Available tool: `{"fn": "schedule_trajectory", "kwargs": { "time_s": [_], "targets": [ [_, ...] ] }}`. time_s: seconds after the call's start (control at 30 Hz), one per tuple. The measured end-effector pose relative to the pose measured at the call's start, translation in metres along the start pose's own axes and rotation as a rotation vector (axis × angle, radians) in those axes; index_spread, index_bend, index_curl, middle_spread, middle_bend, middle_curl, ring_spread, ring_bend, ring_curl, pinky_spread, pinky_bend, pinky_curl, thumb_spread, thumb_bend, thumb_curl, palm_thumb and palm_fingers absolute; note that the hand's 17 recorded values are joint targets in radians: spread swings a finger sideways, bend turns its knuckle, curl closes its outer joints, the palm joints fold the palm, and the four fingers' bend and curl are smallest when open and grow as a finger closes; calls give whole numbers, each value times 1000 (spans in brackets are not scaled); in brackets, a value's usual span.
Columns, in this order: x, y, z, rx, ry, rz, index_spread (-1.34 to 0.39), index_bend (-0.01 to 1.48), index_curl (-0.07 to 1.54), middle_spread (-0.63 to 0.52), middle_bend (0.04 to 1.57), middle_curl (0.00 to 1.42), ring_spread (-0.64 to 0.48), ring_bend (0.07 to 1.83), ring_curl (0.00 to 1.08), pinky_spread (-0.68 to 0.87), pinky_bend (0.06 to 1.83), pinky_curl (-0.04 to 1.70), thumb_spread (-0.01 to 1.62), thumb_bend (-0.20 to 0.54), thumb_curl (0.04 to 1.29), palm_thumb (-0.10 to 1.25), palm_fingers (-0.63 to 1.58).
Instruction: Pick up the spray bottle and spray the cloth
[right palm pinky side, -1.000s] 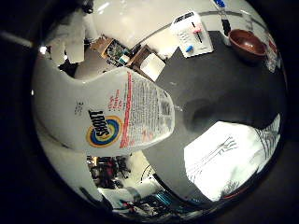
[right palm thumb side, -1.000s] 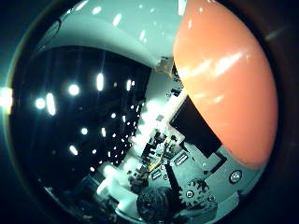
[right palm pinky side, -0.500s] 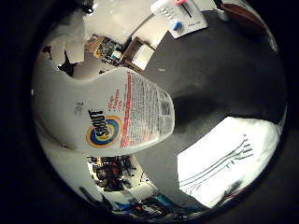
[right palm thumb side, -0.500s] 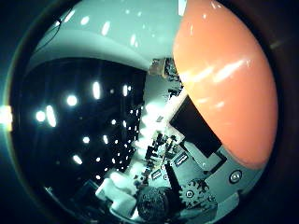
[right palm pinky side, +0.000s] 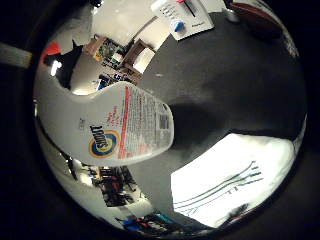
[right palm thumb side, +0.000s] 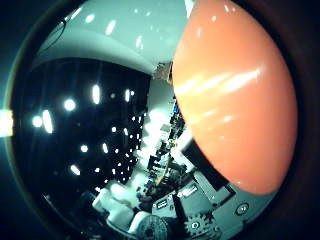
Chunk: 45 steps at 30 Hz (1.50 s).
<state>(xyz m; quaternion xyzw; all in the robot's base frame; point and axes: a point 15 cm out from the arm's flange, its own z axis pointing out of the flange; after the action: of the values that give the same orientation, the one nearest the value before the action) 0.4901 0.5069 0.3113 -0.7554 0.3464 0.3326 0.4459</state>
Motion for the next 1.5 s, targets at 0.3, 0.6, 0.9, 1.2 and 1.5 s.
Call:
{"fn": "schedule_trajectory", "kwargs": {
  "time_s": [0.3, 0.6, 0.9, 1.2, 1.5],
  "targets": [
    [-17, 6, 0, -57, 82, -99, -454, 513, 440, -105, 454, 359, 212, 629, 205, 565, 972, 343, 990, -32, 529, 539, 81],
    [-33, 16, -8, -145, 197, -168, -442, 367, 372, -71, 297, 322, 256, 430, 171, 634, 802, 227, 984, -24, 479, 541, 177],
    [-37, 13, -84, -223, 538, -250, -462, 311, 363, -68, 194, 315, 270, 305, 168, 627, 679, 181, 977, -27, 480, 569, 236],
    [-69, 8, -192, -180, 753, -266, -484, 285, 364, -76, 173, 288, 265, 242, 183, 632, 623, 174, 971, -25, 488, 583, 291],
    [-81, 23, -263, -129, 911, -207, -488, 273, 368, -60, 172, 266, 279, 206, 198, 650, 610, 182, 967, -24, 494, 602, 298]
  ]
}}
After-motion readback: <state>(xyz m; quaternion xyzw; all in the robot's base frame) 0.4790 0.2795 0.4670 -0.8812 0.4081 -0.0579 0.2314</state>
